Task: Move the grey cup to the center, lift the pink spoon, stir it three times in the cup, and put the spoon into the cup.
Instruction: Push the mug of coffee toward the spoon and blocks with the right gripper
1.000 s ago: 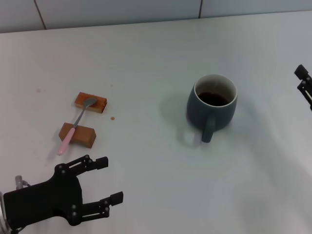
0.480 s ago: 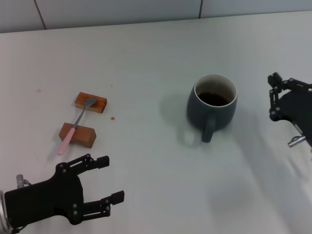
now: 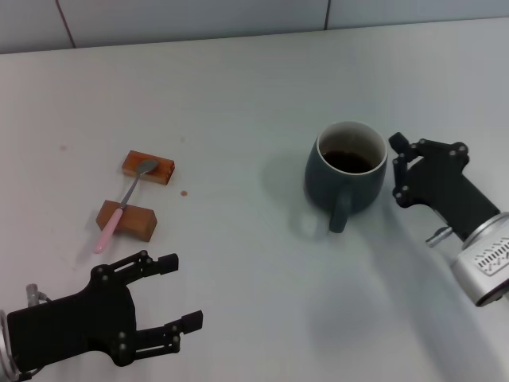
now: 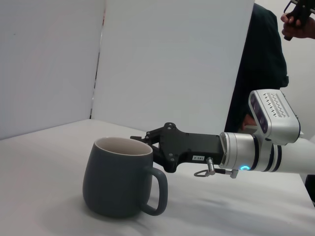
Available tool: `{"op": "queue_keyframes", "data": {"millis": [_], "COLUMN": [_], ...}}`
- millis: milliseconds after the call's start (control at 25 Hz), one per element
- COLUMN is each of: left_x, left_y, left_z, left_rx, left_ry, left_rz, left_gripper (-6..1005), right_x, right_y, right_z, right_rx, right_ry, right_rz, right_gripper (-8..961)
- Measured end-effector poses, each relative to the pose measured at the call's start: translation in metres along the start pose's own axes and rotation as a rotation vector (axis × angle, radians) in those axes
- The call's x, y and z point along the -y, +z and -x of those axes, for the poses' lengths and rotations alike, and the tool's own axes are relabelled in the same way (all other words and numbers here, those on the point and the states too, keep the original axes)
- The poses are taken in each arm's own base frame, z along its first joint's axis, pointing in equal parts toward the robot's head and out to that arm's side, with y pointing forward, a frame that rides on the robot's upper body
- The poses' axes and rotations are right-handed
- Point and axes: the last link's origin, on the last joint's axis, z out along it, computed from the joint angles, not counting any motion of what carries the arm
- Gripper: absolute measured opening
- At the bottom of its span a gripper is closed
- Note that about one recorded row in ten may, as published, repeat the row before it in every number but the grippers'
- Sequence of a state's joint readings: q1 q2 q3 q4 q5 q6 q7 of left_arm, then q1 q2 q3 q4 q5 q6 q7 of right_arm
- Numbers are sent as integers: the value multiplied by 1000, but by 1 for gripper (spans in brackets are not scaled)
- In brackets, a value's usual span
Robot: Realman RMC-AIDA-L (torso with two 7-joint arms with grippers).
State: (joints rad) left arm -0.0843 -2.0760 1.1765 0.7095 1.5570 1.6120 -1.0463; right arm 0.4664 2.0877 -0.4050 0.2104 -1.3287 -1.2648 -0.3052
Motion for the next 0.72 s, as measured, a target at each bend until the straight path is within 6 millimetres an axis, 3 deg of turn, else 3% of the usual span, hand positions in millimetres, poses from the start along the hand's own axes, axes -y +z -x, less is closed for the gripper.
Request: {"op": "queue_keyframes", "data": {"millis": [720], "left_x": [1], "left_y": [0], "left_z": [0], "left_rx": [2], "left_ry": [1], "left_rz": [0], "left_gripper": [841], "right_x": [-38], "right_y": [26], "right_z": [27], "right_rx": [70], "right_ry": [15], "right_rz": [186], "right_gripper": [3]}}
